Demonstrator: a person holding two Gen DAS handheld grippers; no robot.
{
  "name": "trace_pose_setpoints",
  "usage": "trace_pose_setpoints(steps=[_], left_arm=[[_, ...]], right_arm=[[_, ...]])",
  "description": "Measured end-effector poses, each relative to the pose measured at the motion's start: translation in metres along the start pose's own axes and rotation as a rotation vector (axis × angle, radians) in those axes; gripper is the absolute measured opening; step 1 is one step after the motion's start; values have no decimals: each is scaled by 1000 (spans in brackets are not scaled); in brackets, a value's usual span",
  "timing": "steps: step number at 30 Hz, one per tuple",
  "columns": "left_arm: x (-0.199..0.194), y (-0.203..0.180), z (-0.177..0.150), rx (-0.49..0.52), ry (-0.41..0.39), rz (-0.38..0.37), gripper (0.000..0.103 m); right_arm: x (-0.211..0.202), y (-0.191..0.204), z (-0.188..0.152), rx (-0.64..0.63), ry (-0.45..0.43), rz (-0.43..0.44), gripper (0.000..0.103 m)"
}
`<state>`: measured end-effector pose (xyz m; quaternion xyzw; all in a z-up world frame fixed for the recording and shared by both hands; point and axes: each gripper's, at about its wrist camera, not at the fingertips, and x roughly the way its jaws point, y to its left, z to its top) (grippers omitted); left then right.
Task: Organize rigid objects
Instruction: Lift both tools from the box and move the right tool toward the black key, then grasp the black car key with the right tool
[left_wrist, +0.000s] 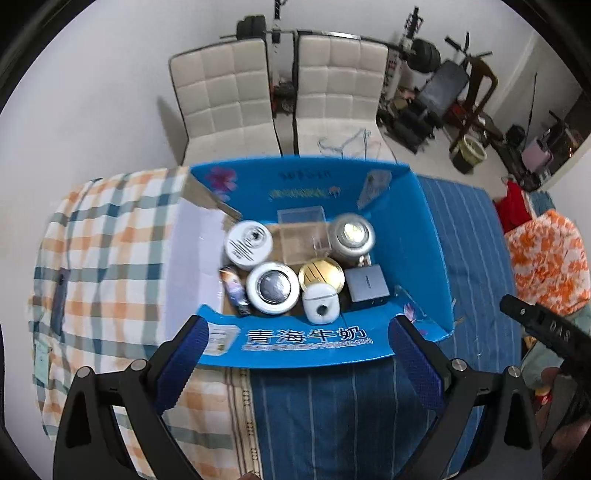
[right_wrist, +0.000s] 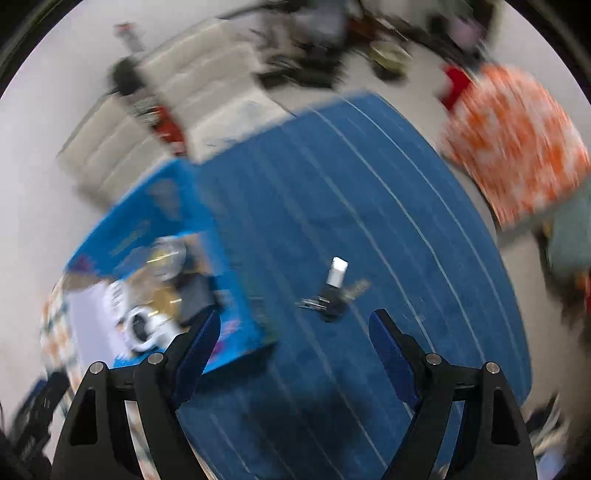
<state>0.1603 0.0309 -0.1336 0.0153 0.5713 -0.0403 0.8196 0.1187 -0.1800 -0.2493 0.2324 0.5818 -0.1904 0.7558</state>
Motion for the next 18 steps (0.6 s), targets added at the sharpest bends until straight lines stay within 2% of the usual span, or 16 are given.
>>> trace_pose_setpoints(steps=[4,10,12,13,14,15,18], left_arm=[[41,-16,1,18,53,-6,100],[89,-28,5,27,134,7,100],[98,-28,7,24,153,9,100],[102,-29,8,23,162,8,100],[105,-29,9,23,168,10,100],[107,-28,9,24,171,13,100],[108,-28,11,29,174,15,100]], right_arm=[[67,-29,7,85,104,-34,85],[140,-35,11,163,186,-29,84],[159,-32,13,169,217,-49,75],[159,-27,14,144,202,-85,72],[160,-21,13,107,196,-134,63],[162,-14,11,66,198,-180,61],[159,-5,3,5,179,-194,42]])
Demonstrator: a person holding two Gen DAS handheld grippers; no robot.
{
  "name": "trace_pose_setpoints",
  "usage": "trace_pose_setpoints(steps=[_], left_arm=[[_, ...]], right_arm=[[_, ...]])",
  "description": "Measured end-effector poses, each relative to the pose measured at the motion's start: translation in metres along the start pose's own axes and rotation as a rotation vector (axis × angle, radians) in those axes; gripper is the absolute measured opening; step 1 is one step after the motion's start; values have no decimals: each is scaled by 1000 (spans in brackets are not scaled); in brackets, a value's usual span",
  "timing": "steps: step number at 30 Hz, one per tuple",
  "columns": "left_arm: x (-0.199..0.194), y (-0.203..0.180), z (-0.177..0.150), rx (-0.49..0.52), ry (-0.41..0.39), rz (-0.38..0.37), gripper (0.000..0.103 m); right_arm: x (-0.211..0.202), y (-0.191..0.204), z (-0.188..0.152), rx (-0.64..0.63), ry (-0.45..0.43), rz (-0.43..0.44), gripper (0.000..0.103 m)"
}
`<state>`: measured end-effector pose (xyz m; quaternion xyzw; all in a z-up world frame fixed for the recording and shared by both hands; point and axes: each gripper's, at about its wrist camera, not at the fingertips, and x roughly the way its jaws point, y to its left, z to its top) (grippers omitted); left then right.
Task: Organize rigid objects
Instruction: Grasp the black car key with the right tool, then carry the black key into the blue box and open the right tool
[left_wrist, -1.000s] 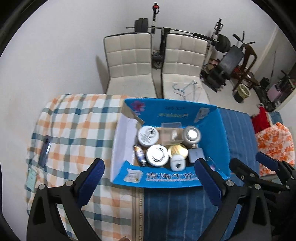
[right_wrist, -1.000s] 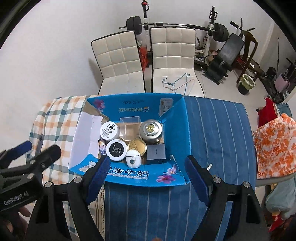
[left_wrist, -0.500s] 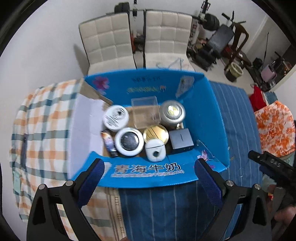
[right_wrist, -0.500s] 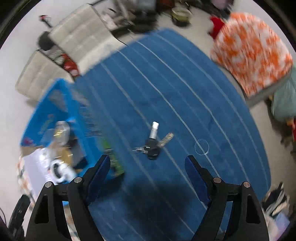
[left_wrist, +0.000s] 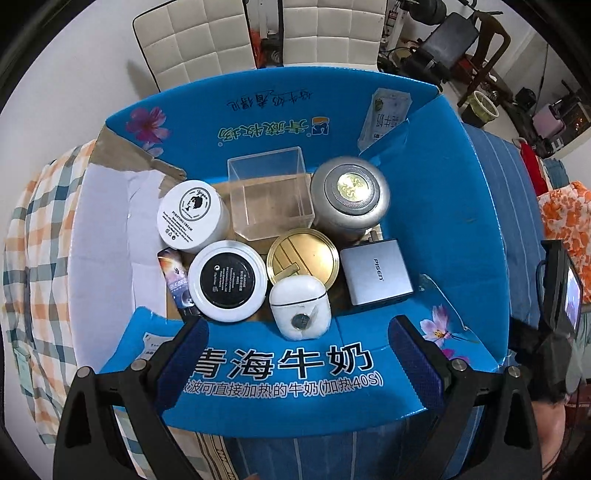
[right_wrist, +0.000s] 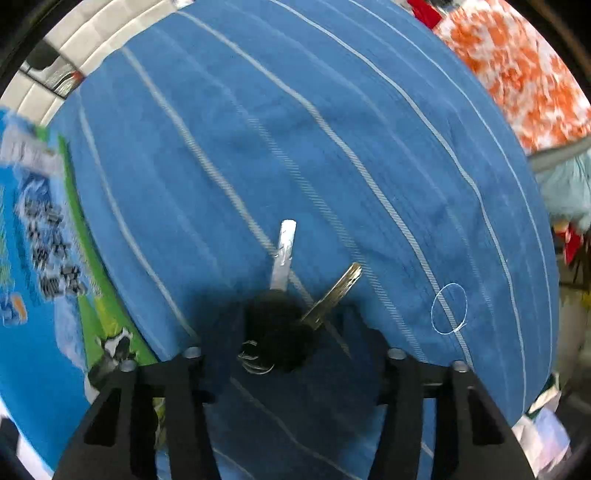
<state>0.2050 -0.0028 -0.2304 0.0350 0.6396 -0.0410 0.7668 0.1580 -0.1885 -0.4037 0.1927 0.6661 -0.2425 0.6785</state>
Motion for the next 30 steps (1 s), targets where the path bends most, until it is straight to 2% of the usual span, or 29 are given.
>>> trace_pose_setpoints(steps=[1,6,12,16,20,24,28,30], left_arm=[[0,0,-1,0,2,-2,100],[-5,2,-3,-1,2,-5,100],[-17,5,-5,-3,-14,-13,100],[-28,2,-9,11,-28,-10,100],[-47,-1,-12,14,-55,-22,100],[-73,0,-16,12,-89,-48,100],[-102,10,-20,-7,-113,-72,100],[-120,19,-22,-22,-150,-64,100]], right_arm=[[-1,3,-3,-26,-1,-19,30],[-4,1,-16,-48,2,-22,30],[-42,-9,-31,-104,-110,-26,30],[-83,-7,-41,-146,-185,-12,30],[-132,-3,-50,-201,-264,33,30],[-186,8,-60,-251,-328,115,30],[-235,29,-73,-323,-385,180,30],[-252,39,-78,-342,-404,222,30]])
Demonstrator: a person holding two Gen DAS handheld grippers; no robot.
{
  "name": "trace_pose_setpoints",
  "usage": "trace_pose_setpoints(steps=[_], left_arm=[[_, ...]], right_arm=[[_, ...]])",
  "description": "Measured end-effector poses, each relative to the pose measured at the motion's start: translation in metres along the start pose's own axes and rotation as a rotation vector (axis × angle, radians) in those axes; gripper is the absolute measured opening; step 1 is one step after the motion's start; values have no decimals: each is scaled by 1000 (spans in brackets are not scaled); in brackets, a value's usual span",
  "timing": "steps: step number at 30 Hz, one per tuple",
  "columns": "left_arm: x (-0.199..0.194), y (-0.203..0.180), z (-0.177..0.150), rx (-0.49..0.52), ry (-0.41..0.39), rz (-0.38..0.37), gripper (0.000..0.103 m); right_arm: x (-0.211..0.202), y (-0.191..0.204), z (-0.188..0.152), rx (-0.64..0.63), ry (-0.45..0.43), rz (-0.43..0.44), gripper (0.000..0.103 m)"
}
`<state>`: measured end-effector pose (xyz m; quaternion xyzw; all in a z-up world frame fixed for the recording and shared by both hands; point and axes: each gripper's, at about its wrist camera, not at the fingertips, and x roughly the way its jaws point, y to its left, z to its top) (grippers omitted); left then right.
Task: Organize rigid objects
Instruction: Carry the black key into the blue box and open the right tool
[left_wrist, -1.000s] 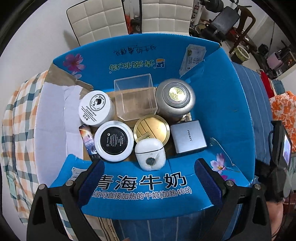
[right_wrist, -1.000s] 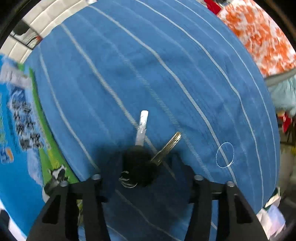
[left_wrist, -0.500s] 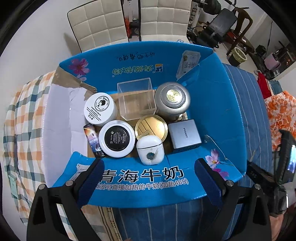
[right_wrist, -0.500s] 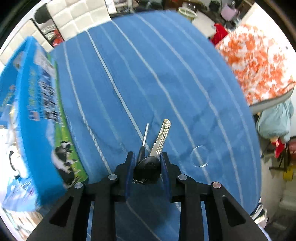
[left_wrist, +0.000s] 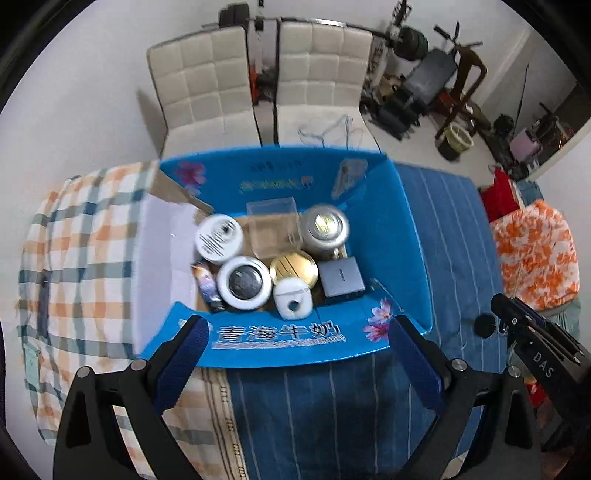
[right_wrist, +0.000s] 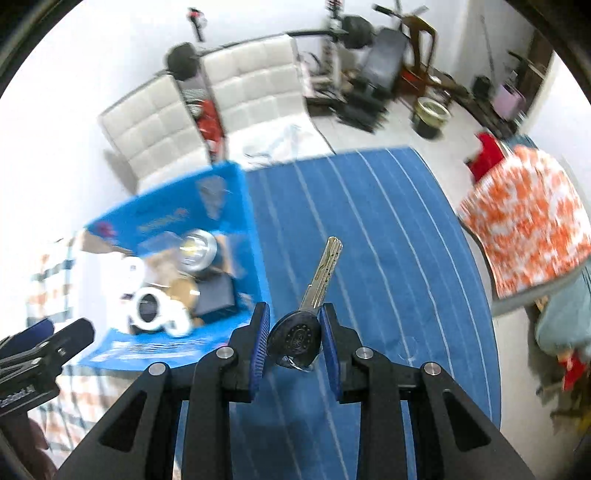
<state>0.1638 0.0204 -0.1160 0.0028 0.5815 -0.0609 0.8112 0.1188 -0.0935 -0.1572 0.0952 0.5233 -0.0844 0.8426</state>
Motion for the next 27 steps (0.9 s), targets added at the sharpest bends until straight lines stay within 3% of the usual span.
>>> trace_pose_setpoints(steps=[7,10,14,19,27], left_arm=[[-32,29,5,-49,-76,45,100],[-15,48,5,-78,-78,60,100],[33,74,4,-119,1,96,100],[79,89,-2,-123,66,119,100],[128,102,-4,-142,122,123,100]], right_arm=[[-6,47,12,-69,12,151,30],[18,65,11,-87,44,223,30],[80,80,2,-91,154,279,30],[153,93,-6,-104,272,239,30],[208,114,-15,-211,305,93,30]])
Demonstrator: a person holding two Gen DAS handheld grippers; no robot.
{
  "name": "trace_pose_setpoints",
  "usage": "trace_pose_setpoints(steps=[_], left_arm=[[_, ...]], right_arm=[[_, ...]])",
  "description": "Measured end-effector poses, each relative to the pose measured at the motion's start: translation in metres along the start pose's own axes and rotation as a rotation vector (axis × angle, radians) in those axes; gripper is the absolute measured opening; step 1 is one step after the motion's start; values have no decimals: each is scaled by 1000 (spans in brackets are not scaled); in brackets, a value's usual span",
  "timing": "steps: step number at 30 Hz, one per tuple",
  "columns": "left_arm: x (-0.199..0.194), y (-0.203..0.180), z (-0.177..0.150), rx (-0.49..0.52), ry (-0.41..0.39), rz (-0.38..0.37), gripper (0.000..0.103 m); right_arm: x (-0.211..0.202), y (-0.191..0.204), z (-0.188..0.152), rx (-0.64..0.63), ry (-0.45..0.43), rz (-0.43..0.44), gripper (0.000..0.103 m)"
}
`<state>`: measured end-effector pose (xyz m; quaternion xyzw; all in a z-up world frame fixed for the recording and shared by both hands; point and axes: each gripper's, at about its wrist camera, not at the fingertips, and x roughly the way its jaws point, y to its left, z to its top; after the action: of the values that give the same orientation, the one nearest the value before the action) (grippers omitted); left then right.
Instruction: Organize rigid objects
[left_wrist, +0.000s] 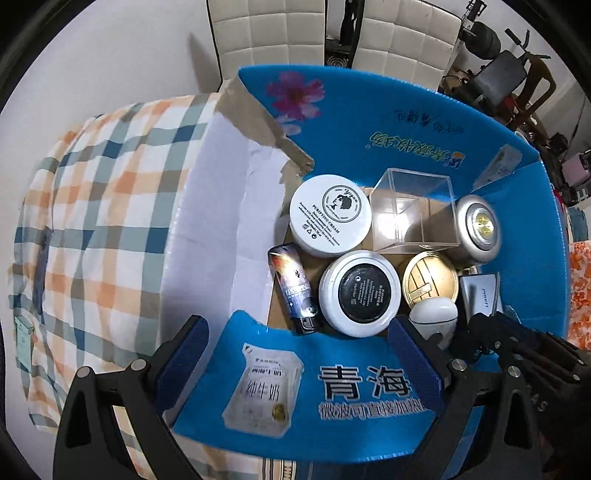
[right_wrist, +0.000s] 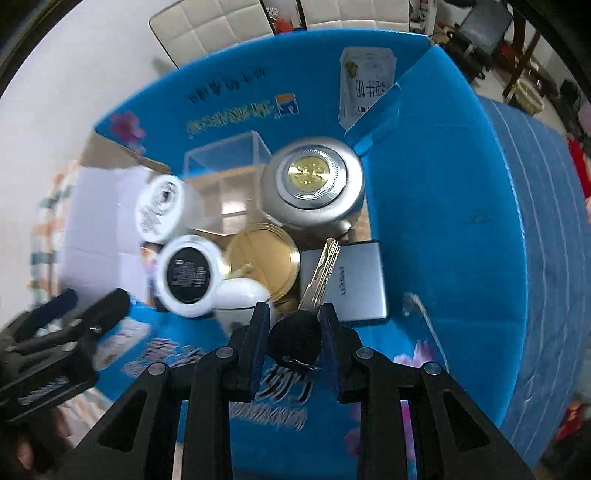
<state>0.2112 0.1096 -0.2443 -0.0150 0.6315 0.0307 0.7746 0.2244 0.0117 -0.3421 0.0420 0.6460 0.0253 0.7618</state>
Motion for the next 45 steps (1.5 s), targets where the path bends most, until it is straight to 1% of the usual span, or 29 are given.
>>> trace_pose_setpoints(steps=[4,9,10,11,12,13,15,16,17,23,27,29,31,32,34,37,40,45], left_arm=[[5,-2,1,7,2,6,100],[6,-6,2,24,-2,17,100],[5,-6,2,26,-6,22,100],[4,-6,2,27,-9,26,100],[4,-6,3,26,-10,26,100],[3,-5,3,25,-11,26,100],[2,-3,4,24,-12,29,100],[0,-3,4,24,-15,31,100],[-1,-2,4,23,-17,33,100],[-21,-1,3,25,-39,39,100],[-56,-5,-2,31,-73,37,100],[-74,-7,-6,38,-87,29,100],[-101,-8,-12,36,-112,16,100],[-113,-9,-15,37,-126,9,100],[-140,-10,-23,42,-158,-2,100],[-177,-14,-34,48,-202,-12,100],[-206,-17,-43,53,-233,-25,100],[-243,-21,-59,64,-276,-36,100]], right_arm=[[5,6,0,-29,-18,-82,30],[10,8,-1,-26,-23,-153,32],[11,8,1,-25,-22,-173,35],[13,9,2,-21,-21,-187,43],[15,7,3,-12,-18,-192,48],[14,5,3,-2,-15,-188,58],[16,1,3,13,-12,-187,70],[13,-4,3,18,-14,-185,77],[13,-5,2,23,-17,-183,79],[-15,-11,-1,37,-35,-164,79],[-62,-16,-9,47,-91,-154,80],[-90,-16,-16,51,-117,-136,84],[-120,-16,-26,57,-144,-111,86],[-136,-15,-32,56,-162,-99,90],[-168,-13,-44,51,-198,-88,93],[-208,-5,-56,49,-253,-83,93],[-248,-4,-73,45,-294,-69,93],[-299,0,-96,26,-344,-65,93]])
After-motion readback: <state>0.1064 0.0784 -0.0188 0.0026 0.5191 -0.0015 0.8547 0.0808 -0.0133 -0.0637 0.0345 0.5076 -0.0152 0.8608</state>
